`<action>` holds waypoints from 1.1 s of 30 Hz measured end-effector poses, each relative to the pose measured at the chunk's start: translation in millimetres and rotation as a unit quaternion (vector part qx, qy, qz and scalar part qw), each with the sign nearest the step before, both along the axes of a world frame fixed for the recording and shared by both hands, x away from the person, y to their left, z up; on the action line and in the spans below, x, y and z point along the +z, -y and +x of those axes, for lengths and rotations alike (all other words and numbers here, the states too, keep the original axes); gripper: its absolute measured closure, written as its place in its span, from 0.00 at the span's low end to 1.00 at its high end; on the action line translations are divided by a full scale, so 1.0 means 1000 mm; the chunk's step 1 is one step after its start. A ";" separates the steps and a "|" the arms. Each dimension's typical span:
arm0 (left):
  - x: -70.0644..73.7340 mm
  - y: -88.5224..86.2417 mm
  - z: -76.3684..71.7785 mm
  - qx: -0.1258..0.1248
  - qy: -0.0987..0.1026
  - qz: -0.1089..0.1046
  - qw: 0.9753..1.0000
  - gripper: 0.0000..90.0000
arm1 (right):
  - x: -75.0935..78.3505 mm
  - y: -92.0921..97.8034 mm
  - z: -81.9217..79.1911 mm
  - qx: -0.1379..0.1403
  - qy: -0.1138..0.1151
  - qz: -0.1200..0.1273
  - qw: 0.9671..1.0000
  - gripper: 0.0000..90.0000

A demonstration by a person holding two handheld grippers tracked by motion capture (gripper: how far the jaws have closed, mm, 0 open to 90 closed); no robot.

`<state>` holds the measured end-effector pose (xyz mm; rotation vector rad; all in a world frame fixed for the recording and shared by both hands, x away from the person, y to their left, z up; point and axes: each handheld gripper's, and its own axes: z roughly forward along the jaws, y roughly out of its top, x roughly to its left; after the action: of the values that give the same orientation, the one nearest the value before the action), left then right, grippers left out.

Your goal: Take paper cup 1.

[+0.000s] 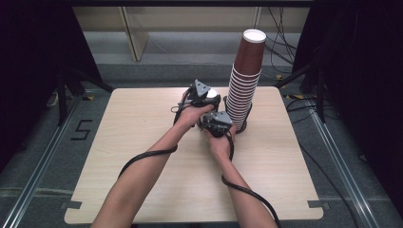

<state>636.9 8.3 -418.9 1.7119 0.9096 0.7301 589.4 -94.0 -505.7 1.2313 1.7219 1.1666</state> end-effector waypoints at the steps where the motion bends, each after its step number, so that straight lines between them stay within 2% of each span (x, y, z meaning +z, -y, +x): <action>1: 0.002 -0.001 -0.001 -0.001 0.002 -0.001 1.000 0.37 | 0.000 0.000 0.000 0.001 -0.001 -0.001 1.000 0.41; 7: 0.011 -0.003 -0.003 -0.002 0.013 -0.013 1.000 0.38 | 0.000 0.001 0.000 0.000 0.002 -0.006 1.000 0.41; 12: 0.022 -0.005 -0.007 -0.003 0.024 -0.015 1.000 0.38 | 0.000 0.001 0.000 0.007 0.001 -0.007 1.000 0.41; 16: 0.030 -0.007 -0.010 -0.005 0.032 -0.015 0.999 0.38 | 0.001 0.001 0.000 0.008 0.000 0.003 1.000 0.40; 17: 0.033 -0.007 -0.011 -0.006 0.035 -0.016 0.999 0.38 | 0.000 0.002 0.000 0.005 0.000 -0.015 1.000 0.39; 18: 0.035 -0.007 -0.012 -0.007 0.036 -0.017 0.999 0.38 | 0.000 0.002 0.000 0.005 0.000 -0.015 1.000 0.39; 22: 0.047 -0.009 -0.016 -0.009 0.049 -0.019 0.999 0.38 | 0.001 0.001 -0.001 0.013 -0.002 -0.006 1.000 0.34; 23: 0.049 -0.010 -0.016 -0.010 0.061 -0.013 0.998 0.38 | 0.001 0.002 -0.002 0.015 -0.002 -0.014 1.000 0.32; 25: 0.050 -0.011 -0.018 -0.009 0.053 -0.020 0.998 0.37 | 0.001 0.001 -0.003 0.008 0.000 -0.005 1.000 0.32; 27: 0.056 -0.014 -0.018 -0.009 0.065 -0.018 0.998 0.37 | 0.000 0.000 -0.005 0.015 -0.005 -0.011 1.000 0.29; 29: 0.057 -0.014 -0.020 -0.006 0.057 -0.024 0.998 0.37 | -0.001 0.001 -0.004 0.025 -0.007 -0.013 1.000 0.28; 30: 0.059 -0.015 -0.020 -0.008 0.066 -0.021 0.998 0.37 | -0.001 0.001 -0.004 0.025 -0.007 -0.013 1.000 0.28; 31: 0.061 -0.015 -0.023 -0.005 0.059 -0.025 0.998 0.37 | 0.000 0.002 -0.006 0.022 -0.014 -0.011 1.000 0.28; 33: 0.064 -0.016 -0.025 -0.007 0.063 -0.025 0.998 0.37 | 0.002 0.003 -0.010 0.026 -0.011 -0.008 1.000 0.28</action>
<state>611.6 24.0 -355.3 1.6081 0.8202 0.7905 579.8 -97.4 -503.3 1.1998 1.7872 1.1705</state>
